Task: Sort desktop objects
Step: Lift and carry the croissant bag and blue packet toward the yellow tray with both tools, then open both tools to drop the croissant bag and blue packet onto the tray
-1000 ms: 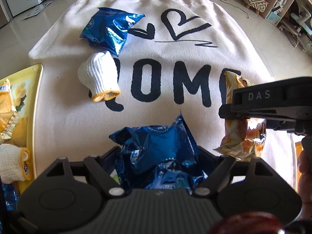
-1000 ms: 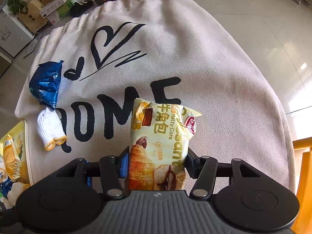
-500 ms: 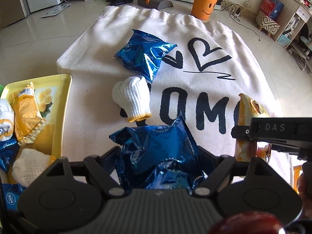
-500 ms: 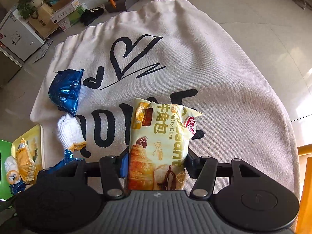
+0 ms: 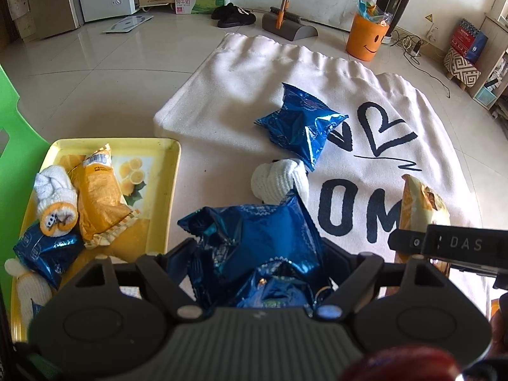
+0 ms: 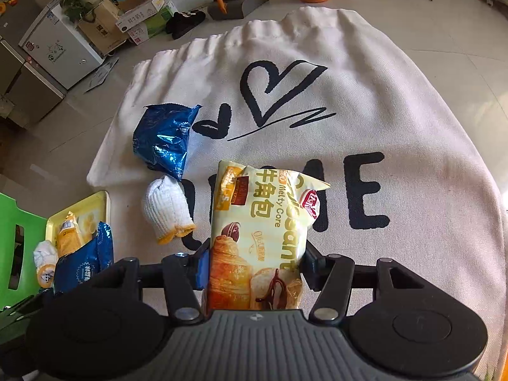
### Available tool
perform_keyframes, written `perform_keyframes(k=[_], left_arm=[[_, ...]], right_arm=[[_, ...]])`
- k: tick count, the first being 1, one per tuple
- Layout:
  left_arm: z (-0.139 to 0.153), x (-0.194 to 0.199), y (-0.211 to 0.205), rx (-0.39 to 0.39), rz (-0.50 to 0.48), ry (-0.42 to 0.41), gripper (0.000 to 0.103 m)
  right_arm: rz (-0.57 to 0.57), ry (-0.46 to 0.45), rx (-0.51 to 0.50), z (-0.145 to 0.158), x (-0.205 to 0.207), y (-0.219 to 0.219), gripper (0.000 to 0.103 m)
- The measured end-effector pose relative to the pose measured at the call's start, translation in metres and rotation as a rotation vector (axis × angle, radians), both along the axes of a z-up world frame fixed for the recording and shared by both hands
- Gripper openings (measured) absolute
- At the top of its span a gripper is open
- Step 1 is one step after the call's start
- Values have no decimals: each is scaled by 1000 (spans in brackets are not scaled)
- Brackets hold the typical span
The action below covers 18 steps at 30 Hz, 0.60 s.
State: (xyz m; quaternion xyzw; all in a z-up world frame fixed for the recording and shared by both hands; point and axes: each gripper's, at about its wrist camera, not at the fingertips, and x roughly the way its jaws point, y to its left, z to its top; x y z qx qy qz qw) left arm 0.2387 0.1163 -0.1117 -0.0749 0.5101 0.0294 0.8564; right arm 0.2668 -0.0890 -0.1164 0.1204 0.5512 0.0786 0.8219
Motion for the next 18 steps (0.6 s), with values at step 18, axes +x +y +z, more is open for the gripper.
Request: perform_keyframes(k=[18], left_arm=[[50, 0, 149, -98, 287, -101, 84]], right_arm=[[259, 48, 225, 0, -26, 115, 56]])
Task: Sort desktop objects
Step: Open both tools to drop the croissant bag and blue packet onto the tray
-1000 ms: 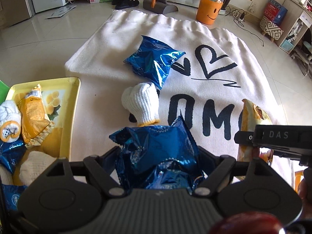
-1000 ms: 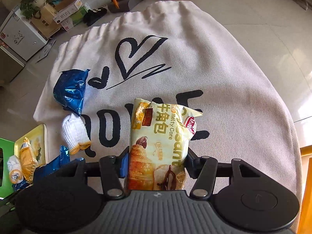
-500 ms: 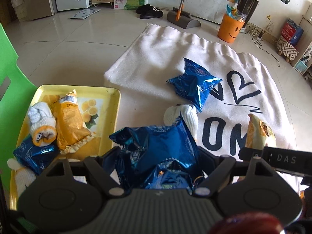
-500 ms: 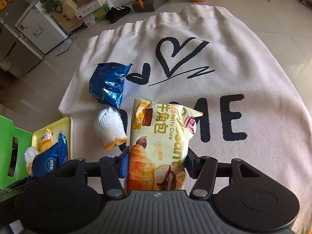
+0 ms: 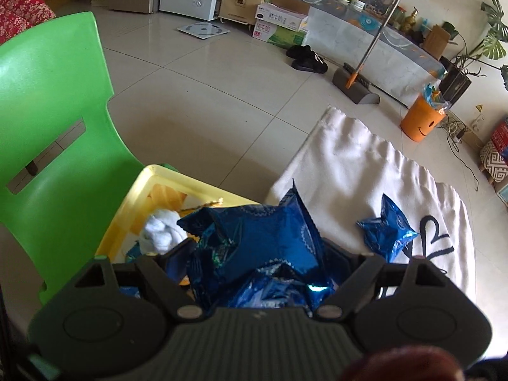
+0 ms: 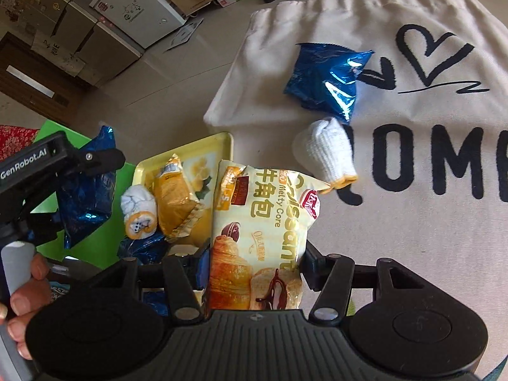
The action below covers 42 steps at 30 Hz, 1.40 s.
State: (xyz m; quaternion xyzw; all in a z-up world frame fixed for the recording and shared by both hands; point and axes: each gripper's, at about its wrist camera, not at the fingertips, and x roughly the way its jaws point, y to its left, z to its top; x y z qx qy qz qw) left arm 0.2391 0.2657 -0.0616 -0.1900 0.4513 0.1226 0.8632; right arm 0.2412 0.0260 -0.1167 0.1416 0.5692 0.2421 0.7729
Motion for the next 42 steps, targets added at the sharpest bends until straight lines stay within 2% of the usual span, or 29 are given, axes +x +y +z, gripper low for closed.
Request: perform_keyframes(k=[5, 9, 15, 17, 18, 20, 24, 28, 32, 37, 42], left_arm=[[6, -3, 36, -27, 71, -18, 84], [6, -2, 49, -33, 78, -24, 84], [4, 0, 57, -50, 82, -25, 84], [5, -1, 60, -42, 88, -26, 84], [5, -1, 60, -37, 90, -26, 84], [7, -3, 62, -25, 91, -30, 84], [5, -3, 61, -34, 95, -27, 84], [-1, 1, 52, -48, 64, -13, 84], [-11, 8, 32, -18, 1, 6, 84], [-27, 21, 8, 31, -58, 34, 84], [-43, 34, -9, 43, -82, 54, 84]], right_arm=[[82, 16, 70, -1, -14, 44, 56], [128, 32, 105, -9, -23, 73, 56], [119, 48, 206, -21, -30, 104, 56], [119, 35, 227, -22, -34, 113, 60], [125, 23, 226, -22, -36, 118, 70], [142, 18, 216, -23, -37, 122, 77], [137, 15, 179, -21, -32, 114, 77], [71, 6, 129, -19, -22, 93, 77], [-14, 0, 46, -20, -8, 69, 78], [-85, -1, 32, -14, 4, 43, 78], [-106, 3, 10, -9, 9, 25, 78]])
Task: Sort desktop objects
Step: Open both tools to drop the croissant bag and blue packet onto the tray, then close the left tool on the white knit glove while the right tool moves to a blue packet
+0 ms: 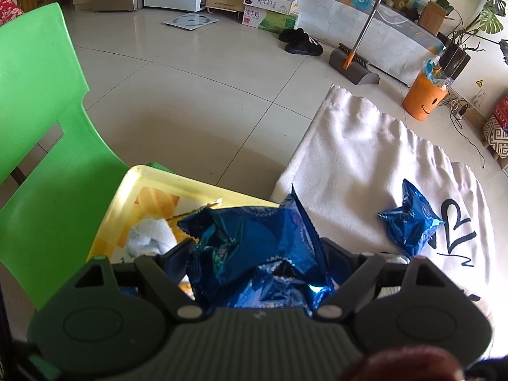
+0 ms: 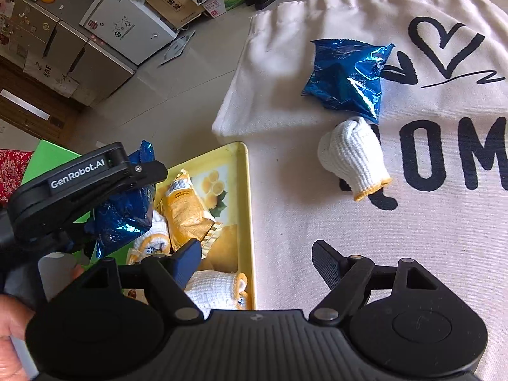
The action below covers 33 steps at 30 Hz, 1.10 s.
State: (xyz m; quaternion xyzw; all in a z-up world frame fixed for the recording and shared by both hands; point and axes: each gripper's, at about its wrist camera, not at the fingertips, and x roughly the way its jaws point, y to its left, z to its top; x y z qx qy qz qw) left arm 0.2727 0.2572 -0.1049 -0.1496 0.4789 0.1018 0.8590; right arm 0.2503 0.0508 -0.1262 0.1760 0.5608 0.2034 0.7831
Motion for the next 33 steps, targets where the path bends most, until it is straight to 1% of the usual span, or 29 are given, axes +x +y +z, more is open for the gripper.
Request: perform_keyframes(k=[5, 9, 11, 12, 13, 17, 19, 21, 27, 33], left_arm=[[-13, 11, -16, 57, -23, 23, 85], [-23, 14, -16, 77, 14, 59, 89], [-23, 14, -18, 89, 17, 66, 92], [-23, 13, -18, 93, 19, 65, 97], [-21, 12, -19, 95, 23, 59, 99], [-13, 10, -23, 90, 25, 37, 99], [-10, 9, -26, 82, 18, 29, 102], [-7, 8, -30, 73, 7, 22, 102], [-4, 6, -41, 53, -20, 21, 102], [-8, 4, -59, 46, -67, 37, 102]], right_arm=[[-19, 19, -11, 0, 2, -18, 78], [-48, 36, -14, -2, 7, -33, 78], [-68, 48, -15, -4, 10, -42, 77], [-78, 50, -19, -4, 11, -46, 77], [-90, 51, -25, -5, 12, -50, 78], [-134, 56, -31, -4, 17, -63, 78], [-148, 56, -27, -2, 19, -67, 77], [-159, 52, -29, 0, 21, -70, 78], [-185, 58, -47, -3, 27, -77, 78], [-228, 50, -52, -2, 34, -90, 78]])
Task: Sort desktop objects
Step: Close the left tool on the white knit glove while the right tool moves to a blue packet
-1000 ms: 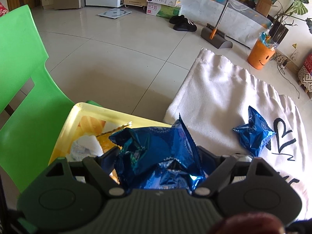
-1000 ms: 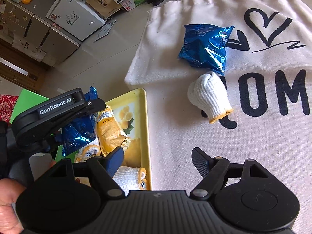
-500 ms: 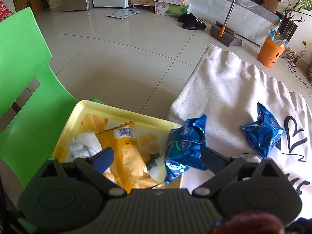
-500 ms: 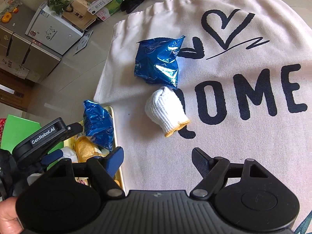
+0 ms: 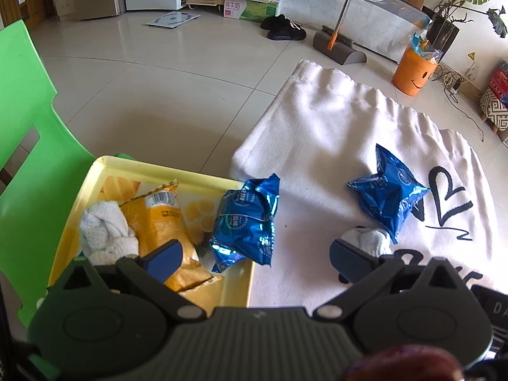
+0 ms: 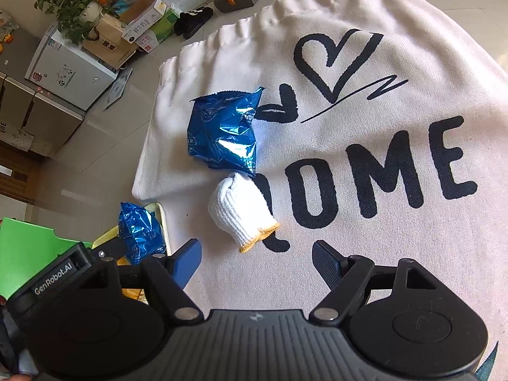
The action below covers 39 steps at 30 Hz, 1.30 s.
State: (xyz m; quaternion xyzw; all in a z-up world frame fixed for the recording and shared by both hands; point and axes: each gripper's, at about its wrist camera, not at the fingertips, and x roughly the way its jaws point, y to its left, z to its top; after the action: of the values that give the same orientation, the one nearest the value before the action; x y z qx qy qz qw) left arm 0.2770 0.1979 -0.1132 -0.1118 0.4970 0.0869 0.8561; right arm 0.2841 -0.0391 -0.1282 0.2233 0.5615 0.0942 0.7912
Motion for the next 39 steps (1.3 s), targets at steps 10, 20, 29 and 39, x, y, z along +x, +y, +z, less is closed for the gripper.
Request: perform_keyframes(k=[10, 20, 29, 39], left_arm=[[-7, -2, -22, -1, -46, 25, 102], [-18, -1, -51, -9, -101, 45, 102], [-33, 5, -80, -11, -140, 53, 102], [-57, 25, -106, 7, -144, 85, 102]], right_arm=[[-8, -14, 9, 2, 9, -14, 78], [-34, -28, 24, 9, 13, -29, 78], [-73, -44, 36, 18, 14, -52, 78], [-94, -48, 42, 23, 13, -71, 78]])
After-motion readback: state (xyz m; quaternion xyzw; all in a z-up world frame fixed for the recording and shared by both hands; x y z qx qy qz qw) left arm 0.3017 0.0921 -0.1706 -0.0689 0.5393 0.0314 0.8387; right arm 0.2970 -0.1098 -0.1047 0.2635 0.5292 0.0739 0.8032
